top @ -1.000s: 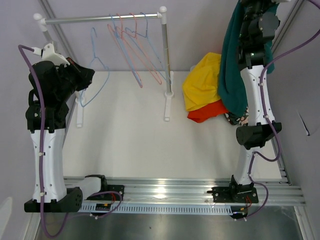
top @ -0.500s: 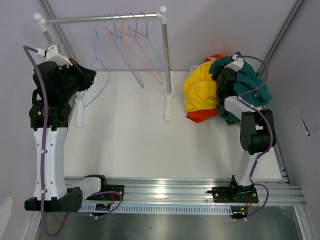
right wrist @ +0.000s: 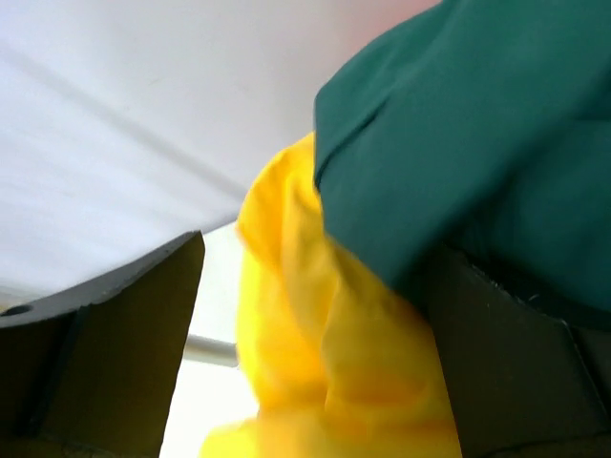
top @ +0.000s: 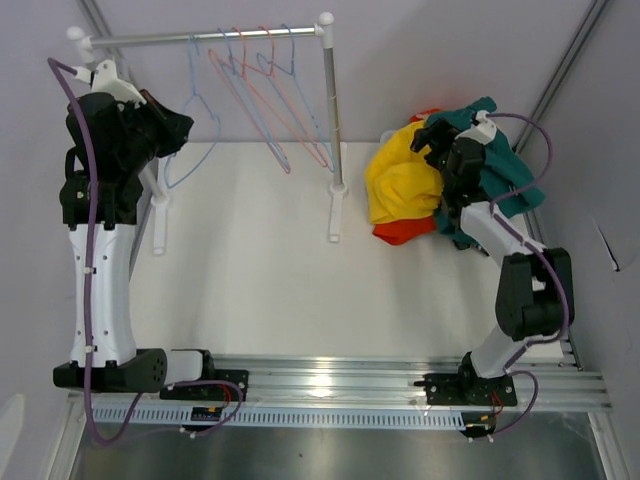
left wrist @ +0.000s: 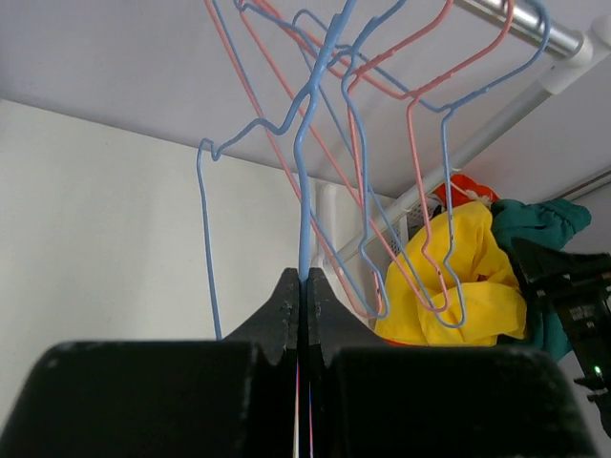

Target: Remove the shorts from the hanger

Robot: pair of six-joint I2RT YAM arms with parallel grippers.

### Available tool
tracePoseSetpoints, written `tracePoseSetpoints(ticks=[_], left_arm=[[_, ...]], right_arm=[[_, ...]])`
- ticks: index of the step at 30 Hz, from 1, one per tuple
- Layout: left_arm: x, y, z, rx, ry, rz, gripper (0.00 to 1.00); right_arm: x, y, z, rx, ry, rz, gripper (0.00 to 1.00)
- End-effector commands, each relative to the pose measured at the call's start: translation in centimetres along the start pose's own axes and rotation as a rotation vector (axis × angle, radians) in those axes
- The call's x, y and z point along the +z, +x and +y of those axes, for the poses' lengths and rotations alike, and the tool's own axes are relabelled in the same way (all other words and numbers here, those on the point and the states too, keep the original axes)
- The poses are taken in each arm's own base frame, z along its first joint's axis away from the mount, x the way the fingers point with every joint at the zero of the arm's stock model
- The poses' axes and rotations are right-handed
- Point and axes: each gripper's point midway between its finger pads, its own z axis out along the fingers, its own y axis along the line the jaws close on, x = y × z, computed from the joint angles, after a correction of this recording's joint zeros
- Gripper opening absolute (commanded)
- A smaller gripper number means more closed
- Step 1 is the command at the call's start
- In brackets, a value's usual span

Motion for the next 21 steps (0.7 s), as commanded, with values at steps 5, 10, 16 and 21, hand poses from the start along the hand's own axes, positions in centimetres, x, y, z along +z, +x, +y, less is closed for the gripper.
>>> tracePoseSetpoints(ticks=[5, 10, 16, 21], left_arm=[[-1.0, -5.2, -2.8, 0.029, 0.075, -0.13, 0.0], [0.3, -6.8, -2.6, 0.038, 0.051, -0.159, 0.0], [5.0, -5.5, -0.6, 0.025, 0.002, -0.124, 0.0], [8.4, -3.0, 1.2, -0.002, -0.03, -0.061, 0.0]], right_arm=[[-9.4, -4.2, 3.7, 0.022, -0.111, -0.075, 0.99], [-15.7, -4.1, 4.1, 0.037, -0.147, -0.094, 0.99], [-20.2, -3.0, 5.3, 0.046, -0.215, -0.077, 0.99], [-22.0, -1.8, 6.4, 0.02, -0.244, -0.032, 1.0]])
